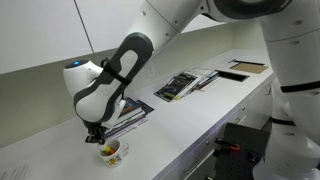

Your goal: Put the paper glue on the counter

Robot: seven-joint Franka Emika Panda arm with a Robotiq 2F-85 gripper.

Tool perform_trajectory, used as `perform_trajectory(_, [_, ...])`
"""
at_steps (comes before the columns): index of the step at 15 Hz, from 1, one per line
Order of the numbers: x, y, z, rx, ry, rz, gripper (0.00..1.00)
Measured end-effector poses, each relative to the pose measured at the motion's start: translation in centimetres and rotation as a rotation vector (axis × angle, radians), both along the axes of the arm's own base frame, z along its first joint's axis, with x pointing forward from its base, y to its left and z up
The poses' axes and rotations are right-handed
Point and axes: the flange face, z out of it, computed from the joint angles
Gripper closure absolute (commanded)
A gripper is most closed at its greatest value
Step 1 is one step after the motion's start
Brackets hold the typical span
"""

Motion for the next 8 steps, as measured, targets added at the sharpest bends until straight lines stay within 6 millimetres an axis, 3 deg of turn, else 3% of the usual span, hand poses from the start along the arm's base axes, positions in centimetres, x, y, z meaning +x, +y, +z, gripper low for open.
perform_trajectory(3, [-0.6, 0.4, 4.6, 0.018, -0.068, 0.010, 0.97])
perform_trajectory(4, [-0.9, 0.2, 5.8, 0.023, -0.083, 0.011, 0.73])
perform_trajectory(6, [-1.5, -0.1, 6.7, 0.039, -0.083, 0.019, 0.69])
perform_trajectory(8, [-1.9, -0.5, 6.2, 0.041, -0.068, 0.026, 0.56])
